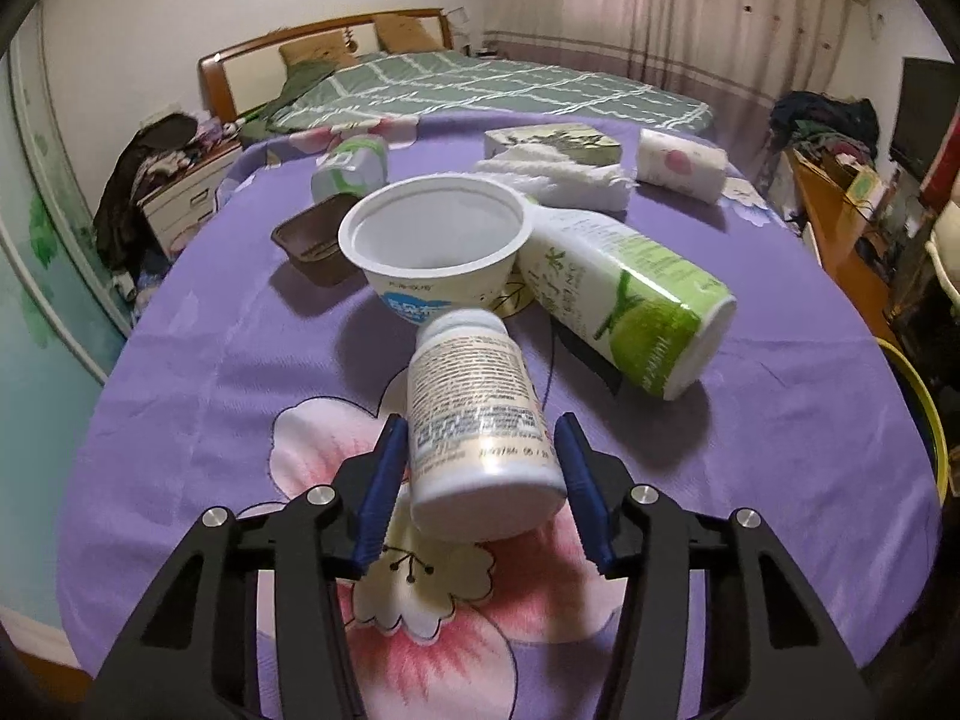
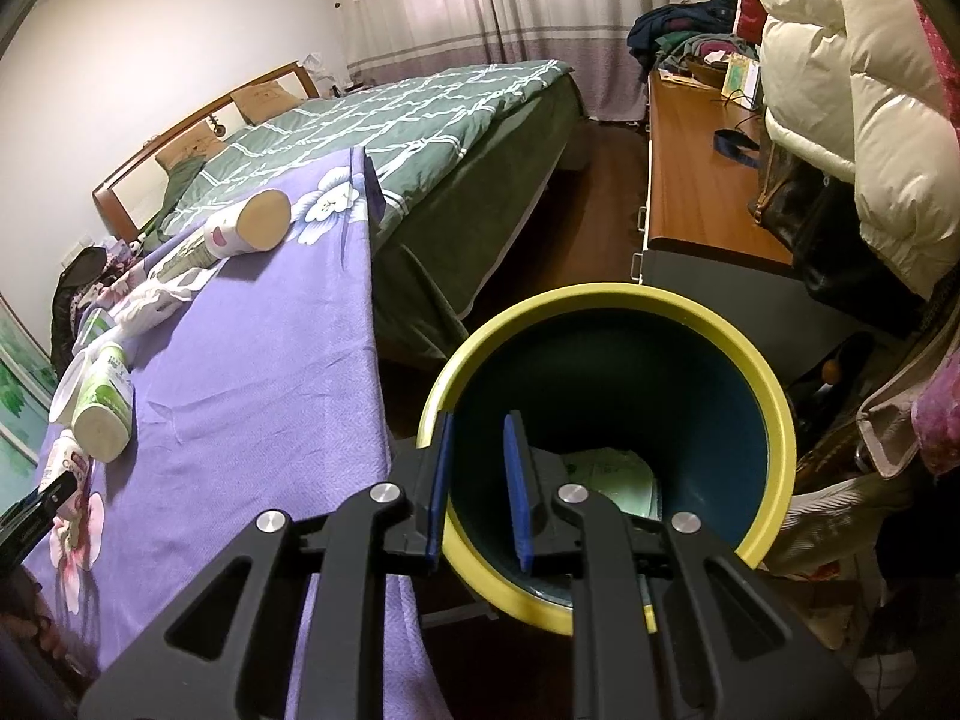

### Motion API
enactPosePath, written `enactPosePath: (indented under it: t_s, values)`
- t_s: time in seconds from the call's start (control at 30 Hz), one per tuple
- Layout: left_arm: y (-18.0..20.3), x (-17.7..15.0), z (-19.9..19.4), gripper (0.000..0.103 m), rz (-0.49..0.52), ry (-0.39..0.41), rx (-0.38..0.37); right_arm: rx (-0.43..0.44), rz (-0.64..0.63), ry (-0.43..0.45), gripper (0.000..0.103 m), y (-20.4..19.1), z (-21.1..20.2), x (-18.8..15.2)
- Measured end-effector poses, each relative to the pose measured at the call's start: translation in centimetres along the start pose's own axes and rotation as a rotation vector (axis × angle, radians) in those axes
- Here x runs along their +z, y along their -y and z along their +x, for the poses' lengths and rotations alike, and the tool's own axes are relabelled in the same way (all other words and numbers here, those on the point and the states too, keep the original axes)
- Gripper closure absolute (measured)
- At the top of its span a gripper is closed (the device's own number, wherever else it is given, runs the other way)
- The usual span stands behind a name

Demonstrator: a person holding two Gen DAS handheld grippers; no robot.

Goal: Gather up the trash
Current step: 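Reach the left tool to the white pill bottle and grasp it, then lift the pill bottle with the left tool over the bin and drop it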

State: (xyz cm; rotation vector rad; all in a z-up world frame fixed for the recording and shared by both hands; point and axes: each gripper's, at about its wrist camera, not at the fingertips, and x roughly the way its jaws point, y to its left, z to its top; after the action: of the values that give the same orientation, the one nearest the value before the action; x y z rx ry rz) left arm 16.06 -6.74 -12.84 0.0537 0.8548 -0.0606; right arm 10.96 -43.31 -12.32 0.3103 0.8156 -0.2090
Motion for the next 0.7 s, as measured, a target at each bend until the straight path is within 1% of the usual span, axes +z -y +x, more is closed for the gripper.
enactPosePath:
  t_s: [0.2, 0.3, 0.7]
  values:
    - [0.8, 0.2, -3.0, 0.054, 0.058, 0.045, -0.052, 0.006, -0.002, 0.004, 0.086, 0.0, -0.1, 0.0]
    - [1.7, 0.4, -4.7, 0.055, 0.090, 0.068, -0.092, 0.009, -0.001, 0.008, 0.086, 0.0, -0.3, 0.1]
    - [6.5, 0.6, -7.9, 0.056, 0.196, 0.104, -0.188, 0.014, 0.020, 0.040, 0.086, 1.2, -1.5, 0.3]
